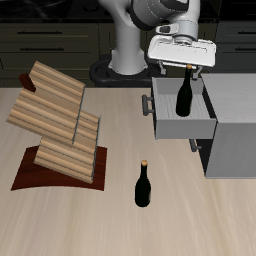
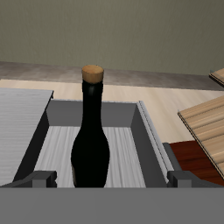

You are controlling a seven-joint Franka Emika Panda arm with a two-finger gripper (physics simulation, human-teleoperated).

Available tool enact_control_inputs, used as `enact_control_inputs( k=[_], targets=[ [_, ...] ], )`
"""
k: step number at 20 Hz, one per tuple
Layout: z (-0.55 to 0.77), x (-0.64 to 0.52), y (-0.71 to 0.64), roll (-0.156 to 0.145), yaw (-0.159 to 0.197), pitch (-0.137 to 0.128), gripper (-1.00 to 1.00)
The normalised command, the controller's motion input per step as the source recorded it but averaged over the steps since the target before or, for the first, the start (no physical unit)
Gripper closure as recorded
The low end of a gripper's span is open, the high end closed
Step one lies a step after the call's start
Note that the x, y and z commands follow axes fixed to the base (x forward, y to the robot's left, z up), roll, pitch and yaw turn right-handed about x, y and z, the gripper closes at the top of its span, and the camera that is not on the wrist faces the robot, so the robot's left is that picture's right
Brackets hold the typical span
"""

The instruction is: Place the wine bottle from the drawer onto the top layer of the wine rack

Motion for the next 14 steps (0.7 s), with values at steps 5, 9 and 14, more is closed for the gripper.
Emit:
enact_control_inputs(
  k=[5,9,14],
  targets=[
    [-0.01,0.03,0.12,0.044,0.041,-0.04,-1.0],
    [0.03,0.07,0.12,0.036,-0.007,0.017,-1.0],
    [0.09,0.02,0.07,0.027,0.016,-0.021,-1.0]
  ],
)
